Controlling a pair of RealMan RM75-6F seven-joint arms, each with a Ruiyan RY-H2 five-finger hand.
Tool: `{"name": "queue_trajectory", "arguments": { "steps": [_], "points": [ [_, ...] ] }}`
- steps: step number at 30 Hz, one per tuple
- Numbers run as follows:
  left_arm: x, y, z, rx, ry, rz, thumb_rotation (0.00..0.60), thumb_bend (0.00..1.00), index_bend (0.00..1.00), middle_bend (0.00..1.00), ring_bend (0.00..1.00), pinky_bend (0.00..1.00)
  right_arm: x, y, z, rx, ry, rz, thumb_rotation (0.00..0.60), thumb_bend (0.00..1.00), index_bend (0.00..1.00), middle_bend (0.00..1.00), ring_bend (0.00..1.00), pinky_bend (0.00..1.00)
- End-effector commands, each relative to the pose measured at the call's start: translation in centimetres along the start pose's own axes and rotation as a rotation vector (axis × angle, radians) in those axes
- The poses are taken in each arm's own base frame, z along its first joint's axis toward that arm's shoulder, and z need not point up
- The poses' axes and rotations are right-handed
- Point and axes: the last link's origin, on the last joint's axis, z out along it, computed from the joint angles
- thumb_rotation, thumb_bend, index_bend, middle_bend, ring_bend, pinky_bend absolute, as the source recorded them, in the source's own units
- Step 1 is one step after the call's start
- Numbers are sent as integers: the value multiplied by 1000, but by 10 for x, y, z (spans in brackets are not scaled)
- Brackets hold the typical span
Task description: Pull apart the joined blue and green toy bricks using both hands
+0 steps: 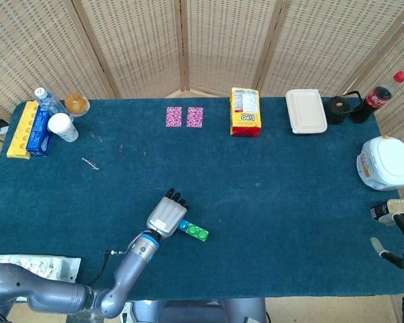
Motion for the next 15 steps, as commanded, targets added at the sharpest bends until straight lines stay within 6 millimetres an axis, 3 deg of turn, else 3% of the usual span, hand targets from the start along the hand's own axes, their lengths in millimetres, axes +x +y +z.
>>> {"name": "queue_trajectory", "arguments": {
  "steps": [1,8,15],
  "points": [
    [15,-8,5,-27,38,34,600,352,778,536,369,269,-1,-3,0,10,-6,6,600,241,453,481,438,388],
    [43,-18,13,-66,80,95,600,354,791,590,441,390,-5,-9,3,33,-19,20,600,242,452,481,438,390],
    [77,-26,22,-76,114,120,600,355,795,597,457,411,-9,-13,6,49,-41,41,600,242,453,481,438,398]
  ]
}}
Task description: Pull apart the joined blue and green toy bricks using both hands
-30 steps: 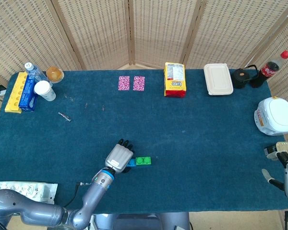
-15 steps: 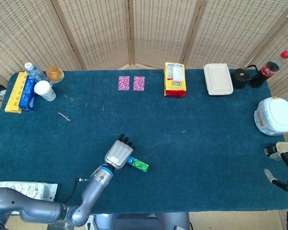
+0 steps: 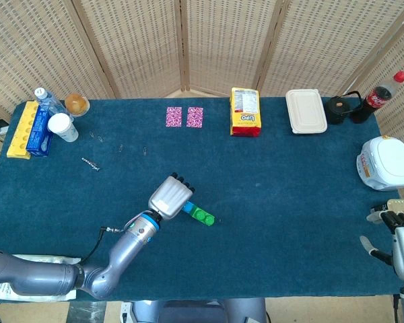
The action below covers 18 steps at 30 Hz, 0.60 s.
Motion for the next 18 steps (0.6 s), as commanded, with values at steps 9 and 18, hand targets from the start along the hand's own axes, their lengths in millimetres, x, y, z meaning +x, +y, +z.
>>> {"name": "queue_trajectory", "arguments": {
  "steps": [9,18],
  "points": [
    [62,-16,21,-23,34,-2,600,354,795,599,461,412,-19,-21,14,58,-130,226,600,242,429,455,438,426],
    [89,-13,40,-44,-10,77,600,353,795,600,461,413,-40,-60,40,171,-210,443,600,242,363,415,421,424]
  ]
}}
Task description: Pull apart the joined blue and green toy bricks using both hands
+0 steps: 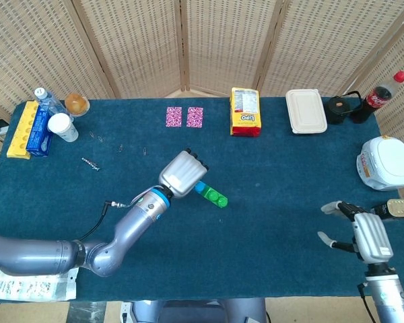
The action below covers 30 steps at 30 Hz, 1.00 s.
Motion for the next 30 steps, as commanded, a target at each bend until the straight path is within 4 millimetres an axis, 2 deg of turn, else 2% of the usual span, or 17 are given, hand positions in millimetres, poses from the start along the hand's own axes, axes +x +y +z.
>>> {"name": "queue_trajectory", "arguments": {
  "steps": [1,6,21,30],
  "points": [
    [10,4,9,-5,-22,25,600,353,794,600,461,413,-10,-11,12,42,-31,54,600,240,353,407,415,417],
    [15,20,19,-14,-52,22,600,352,795,600,461,412,-20,-20,24,54,-70,114,600,221,324,386,397,403],
    [35,93,59,5,-65,-7,600,352,794,599,461,416,-35,-41,49,49,-119,210,600,204,280,368,387,397],
    [45,117,72,67,-48,-71,600,353,795,600,464,417,-49,-46,64,22,-149,185,600,204,264,362,387,397]
  ]
}}
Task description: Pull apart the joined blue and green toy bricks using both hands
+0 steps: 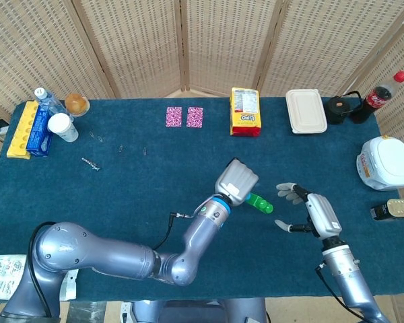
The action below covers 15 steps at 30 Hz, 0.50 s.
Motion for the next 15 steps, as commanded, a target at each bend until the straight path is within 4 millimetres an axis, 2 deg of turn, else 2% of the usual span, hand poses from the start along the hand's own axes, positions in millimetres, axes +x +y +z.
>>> {"name": "queue_trajectory", "arguments": {
  "steps": [1,15],
  "points": [
    [4,8,3,19,1,-43,600,353,795,600,465,417,-5,-1,6,-7,-11,-16,600,205,262,361,387,397],
    [10,14,1,52,27,-116,600,353,794,600,468,417,-23,-4,23,-38,-53,-59,600,204,247,347,371,377]
  ]
}}
